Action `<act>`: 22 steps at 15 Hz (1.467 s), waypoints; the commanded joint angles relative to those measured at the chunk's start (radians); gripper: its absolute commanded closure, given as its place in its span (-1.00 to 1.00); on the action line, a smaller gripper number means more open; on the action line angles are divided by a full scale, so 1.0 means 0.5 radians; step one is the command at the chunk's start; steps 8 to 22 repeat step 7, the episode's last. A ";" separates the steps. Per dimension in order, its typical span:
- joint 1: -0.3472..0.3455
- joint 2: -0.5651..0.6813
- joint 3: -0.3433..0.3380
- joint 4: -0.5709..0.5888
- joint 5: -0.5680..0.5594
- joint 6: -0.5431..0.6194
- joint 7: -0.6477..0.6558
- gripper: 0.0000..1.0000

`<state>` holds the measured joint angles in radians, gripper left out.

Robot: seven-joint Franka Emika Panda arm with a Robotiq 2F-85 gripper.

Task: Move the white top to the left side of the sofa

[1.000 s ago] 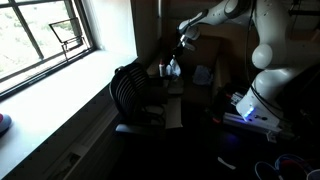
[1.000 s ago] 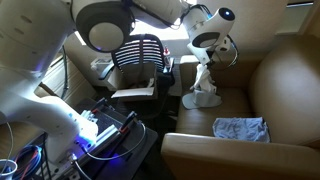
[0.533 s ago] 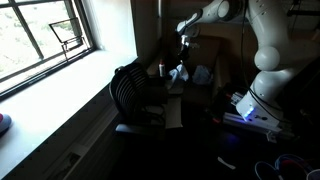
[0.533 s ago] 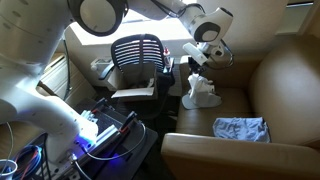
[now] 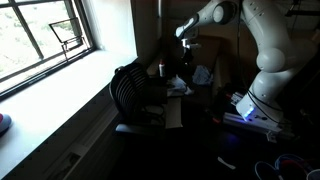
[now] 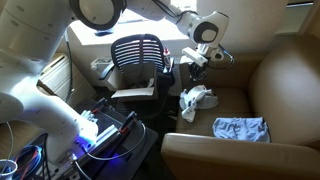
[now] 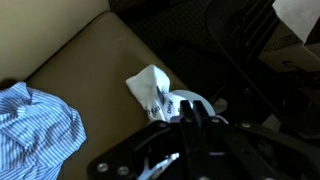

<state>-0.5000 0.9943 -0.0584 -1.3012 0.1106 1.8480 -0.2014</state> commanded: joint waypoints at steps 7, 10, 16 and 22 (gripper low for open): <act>0.030 0.082 -0.077 -0.018 0.018 0.721 0.003 0.00; 0.030 0.082 -0.077 -0.018 0.018 0.721 0.003 0.00; 0.030 0.082 -0.077 -0.018 0.018 0.721 0.003 0.00; 0.030 0.082 -0.077 -0.018 0.018 0.721 0.003 0.00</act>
